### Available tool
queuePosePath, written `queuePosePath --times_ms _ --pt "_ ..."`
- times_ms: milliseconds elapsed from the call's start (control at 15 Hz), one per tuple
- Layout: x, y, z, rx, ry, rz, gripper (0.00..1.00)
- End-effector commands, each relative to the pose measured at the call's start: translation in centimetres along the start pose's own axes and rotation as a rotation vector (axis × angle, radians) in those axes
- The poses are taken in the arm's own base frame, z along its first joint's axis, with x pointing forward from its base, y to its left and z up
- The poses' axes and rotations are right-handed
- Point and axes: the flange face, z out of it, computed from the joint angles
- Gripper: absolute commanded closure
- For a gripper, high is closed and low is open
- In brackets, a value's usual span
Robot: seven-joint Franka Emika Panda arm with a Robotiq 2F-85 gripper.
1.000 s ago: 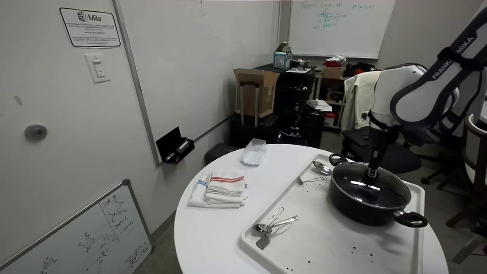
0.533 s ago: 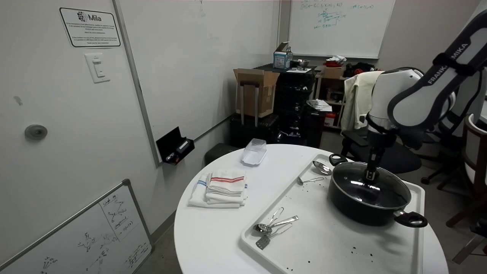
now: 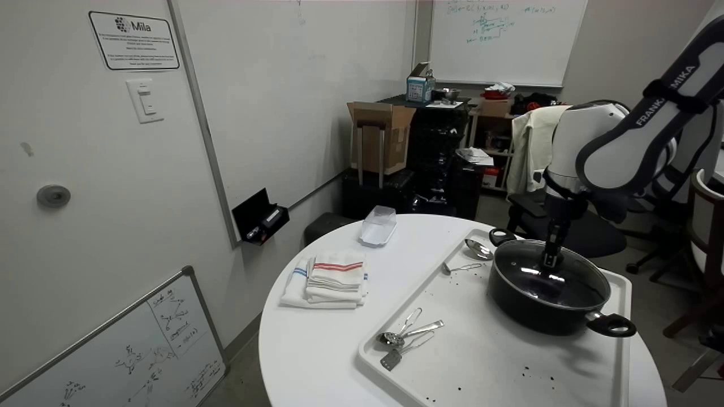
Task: Take the lid off the pot
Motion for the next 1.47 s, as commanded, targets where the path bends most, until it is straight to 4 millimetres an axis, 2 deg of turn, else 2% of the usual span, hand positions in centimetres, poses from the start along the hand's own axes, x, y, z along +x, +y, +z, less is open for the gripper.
queuePosePath --times_ms 0,400,1000,1400 --pt "0.2 0.4 0.2 -0.009 0.02 0.007 0.75" --pt "-0.1 0.6 -0.6 -0.006 0.023 0.005 0.75" --pt "-1.6 -0.7 -5.4 -0.016 0.105 -0.029 0.75" --pt "-2.4 -2.0 -6.9 -0.008 0.112 -0.048 0.75"
